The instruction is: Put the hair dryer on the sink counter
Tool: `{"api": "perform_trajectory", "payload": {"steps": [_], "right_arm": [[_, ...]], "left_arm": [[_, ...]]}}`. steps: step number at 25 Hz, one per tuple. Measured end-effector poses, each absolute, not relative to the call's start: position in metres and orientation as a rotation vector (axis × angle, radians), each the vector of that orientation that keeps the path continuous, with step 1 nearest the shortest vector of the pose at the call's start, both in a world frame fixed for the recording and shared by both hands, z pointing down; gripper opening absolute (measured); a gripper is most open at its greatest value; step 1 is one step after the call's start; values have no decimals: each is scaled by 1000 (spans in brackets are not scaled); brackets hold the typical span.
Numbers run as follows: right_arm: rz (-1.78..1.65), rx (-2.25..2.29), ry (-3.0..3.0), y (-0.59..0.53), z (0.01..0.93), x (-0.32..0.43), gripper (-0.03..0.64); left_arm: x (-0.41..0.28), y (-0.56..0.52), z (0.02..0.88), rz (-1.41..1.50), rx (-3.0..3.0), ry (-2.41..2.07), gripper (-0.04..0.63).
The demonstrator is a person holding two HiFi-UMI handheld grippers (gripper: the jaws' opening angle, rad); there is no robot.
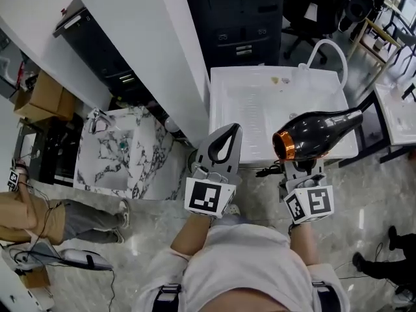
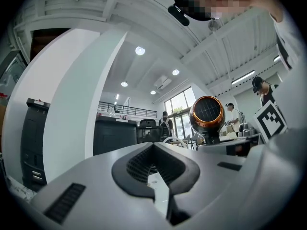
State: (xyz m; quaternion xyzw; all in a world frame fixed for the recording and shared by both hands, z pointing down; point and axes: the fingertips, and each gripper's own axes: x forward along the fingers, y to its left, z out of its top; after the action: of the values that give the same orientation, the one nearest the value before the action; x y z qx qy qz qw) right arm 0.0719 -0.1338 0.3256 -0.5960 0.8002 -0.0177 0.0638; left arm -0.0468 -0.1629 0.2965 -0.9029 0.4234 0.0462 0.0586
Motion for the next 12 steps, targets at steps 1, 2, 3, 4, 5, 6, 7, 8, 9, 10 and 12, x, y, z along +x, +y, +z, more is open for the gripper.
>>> {"api": "perform_trajectory", "payload": {"steps": [1, 2, 3, 4, 5, 6, 7, 8, 9, 10, 12], "right_arm": [[-53, -1807, 2411, -138, 326, 69, 184], [-53, -1812, 2406, -142, 326, 66, 186], [-54, -1818, 2403, -146, 326, 63, 184], [-55, -1824, 2399, -150, 327, 59, 186], [-57, -1830, 2394, -154, 328, 56, 185], [-59, -1836, 2391, -157, 329, 53, 184], [-60, -1841, 2387, -161, 330, 49, 184], [-62, -1846, 2385, -165, 331, 46, 185], [-64, -1850, 2383, -169, 331, 43, 185], [-66, -1853, 2380, -172, 332, 40, 185], [-74, -1858, 2373, -178, 332, 33, 186]], "left_arm": [[-50, -168, 297, 136, -2737, 1275, 14], [-54, -173, 297, 140, -2739, 1269, 14], [-57, -177, 296, 150, -2741, 1265, 14], [-60, -181, 295, 161, -2745, 1261, 14], [-63, -185, 294, 172, -2748, 1258, 14], [-67, -189, 294, 182, -2753, 1255, 14], [-70, -193, 295, 187, -2757, 1252, 14], [-73, -197, 296, 185, -2761, 1248, 14], [-76, -201, 298, 177, -2765, 1244, 14], [-80, -204, 301, 161, -2768, 1241, 14], [-88, -209, 303, 146, -2770, 1237, 14]]}}
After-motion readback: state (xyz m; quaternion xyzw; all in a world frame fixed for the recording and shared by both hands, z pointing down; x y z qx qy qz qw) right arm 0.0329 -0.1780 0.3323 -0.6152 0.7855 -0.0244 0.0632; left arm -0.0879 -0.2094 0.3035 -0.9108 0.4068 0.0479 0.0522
